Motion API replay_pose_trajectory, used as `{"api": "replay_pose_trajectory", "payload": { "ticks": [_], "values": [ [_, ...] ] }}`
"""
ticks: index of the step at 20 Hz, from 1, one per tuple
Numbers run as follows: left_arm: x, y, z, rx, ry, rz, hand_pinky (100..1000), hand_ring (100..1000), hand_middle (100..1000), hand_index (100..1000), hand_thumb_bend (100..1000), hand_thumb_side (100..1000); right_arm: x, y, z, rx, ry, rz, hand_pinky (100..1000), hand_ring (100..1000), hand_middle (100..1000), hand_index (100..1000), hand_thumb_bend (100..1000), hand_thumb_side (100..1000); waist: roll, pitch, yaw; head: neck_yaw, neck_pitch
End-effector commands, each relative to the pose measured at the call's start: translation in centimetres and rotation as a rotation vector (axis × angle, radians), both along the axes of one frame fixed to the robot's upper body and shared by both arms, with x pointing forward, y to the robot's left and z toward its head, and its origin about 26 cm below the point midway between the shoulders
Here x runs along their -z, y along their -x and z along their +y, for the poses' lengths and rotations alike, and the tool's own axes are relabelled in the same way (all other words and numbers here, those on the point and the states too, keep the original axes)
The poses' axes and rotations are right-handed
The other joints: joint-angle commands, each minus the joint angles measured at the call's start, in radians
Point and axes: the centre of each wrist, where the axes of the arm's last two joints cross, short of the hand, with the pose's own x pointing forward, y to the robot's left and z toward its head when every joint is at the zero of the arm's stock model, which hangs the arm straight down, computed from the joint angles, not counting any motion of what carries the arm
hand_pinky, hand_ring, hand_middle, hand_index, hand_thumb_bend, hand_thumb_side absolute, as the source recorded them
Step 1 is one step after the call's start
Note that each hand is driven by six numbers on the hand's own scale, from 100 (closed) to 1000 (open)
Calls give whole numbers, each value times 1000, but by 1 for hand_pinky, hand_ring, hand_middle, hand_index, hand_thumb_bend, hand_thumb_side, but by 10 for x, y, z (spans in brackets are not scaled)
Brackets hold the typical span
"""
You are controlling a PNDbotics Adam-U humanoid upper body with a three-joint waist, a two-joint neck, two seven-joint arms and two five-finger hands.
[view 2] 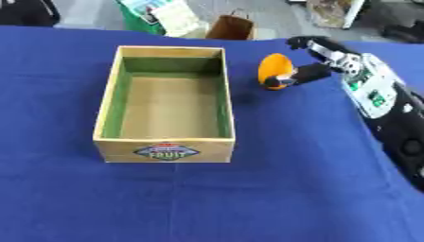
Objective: Pick up objects on the table and place them in the box.
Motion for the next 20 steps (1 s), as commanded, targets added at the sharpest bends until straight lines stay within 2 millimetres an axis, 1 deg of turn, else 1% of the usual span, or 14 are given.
{"api": "replay_pose_trajectory", "payload": {
  "ticks": [1, 4, 7, 8, 10, 12, 13, 14, 15, 16, 17, 18, 19, 20],
  "values": [
    [-5, 0, -2, 24, -14, -21, 577, 429, 459, 587, 100, 822, -9, -1, -2, 16, 19, -36, 960, 1000, 892, 1000, 851, 656, 2, -11, 3, -3, -16],
    [-4, -1, -2, 28, -13, -19, 578, 429, 459, 587, 100, 821, -5, -3, 0, 28, 17, -55, 947, 1000, 864, 990, 820, 659, 1, -3, 6, -3, -18],
    [-4, -1, -2, 28, -15, -20, 579, 429, 459, 587, 100, 820, -3, -3, 0, 56, 10, -102, 927, 1000, 822, 958, 721, 634, 0, 4, 10, -3, -19],
    [-4, -1, -2, 28, -16, -20, 579, 429, 459, 587, 100, 820, -3, -3, 0, 66, 11, -118, 919, 1000, 809, 947, 669, 619, 0, 6, 11, -2, -19],
    [-4, -1, -2, 31, -16, -19, 580, 429, 459, 587, 100, 820, -2, -4, 1, 80, 17, -138, 912, 1000, 803, 936, 628, 604, -1, 8, 12, -3, -19],
    [-4, -2, -2, 33, -17, -19, 580, 429, 459, 585, 100, 819, -1, -4, 2, 85, 21, -148, 906, 1000, 790, 918, 565, 590, 0, 10, 13, -4, -19],
    [-4, -2, -3, 33, -17, -19, 580, 429, 459, 586, 100, 819, -1, -4, 3, 85, 23, -151, 900, 1000, 768, 895, 496, 577, 0, 10, 13, -4, -18],
    [-4, -2, -3, 34, -18, -19, 580, 429, 459, 586, 100, 819, -1, -4, 3, 84, 25, -155, 899, 1000, 762, 891, 486, 574, 1, 10, 13, -3, -18],
    [-3, -2, -3, 34, -18, -19, 581, 429, 460, 586, 100, 819, -1, -4, 3, 81, 24, -156, 886, 1000, 724, 863, 401, 527, 1, 9, 13, -3, -18],
    [-3, -2, -3, 34, -17, -19, 580, 429, 460, 586, 100, 819, -1, -4, 4, 80, 21, -156, 884, 1000, 719, 859, 392, 523, 1, 9, 13, -3, -17],
    [-3, -2, -3, 34, -17, -18, 540, 428, 459, 586, 100, 812, -1, -4, 4, 76, 15, -155, 874, 1000, 686, 834, 328, 489, 0, 9, 13, -2, -17],
    [-3, -2, -3, 34, -16, -17, 530, 428, 459, 585, 100, 811, -1, -3, 5, 69, 7, -150, 871, 1000, 680, 829, 285, 472, 0, 8, 12, -1, -17],
    [-3, -2, -3, 34, -16, -16, 525, 427, 459, 585, 100, 811, -1, -3, 6, 61, 0, -144, 862, 1000, 673, 824, 181, 425, 0, 7, 12, -1, -17],
    [-4, -2, -3, 34, -16, -16, 525, 428, 459, 586, 100, 811, -2, -3, 6, 54, -4, -138, 860, 1000, 673, 823, 135, 411, 0, 6, 11, 0, -17]
  ]
}}
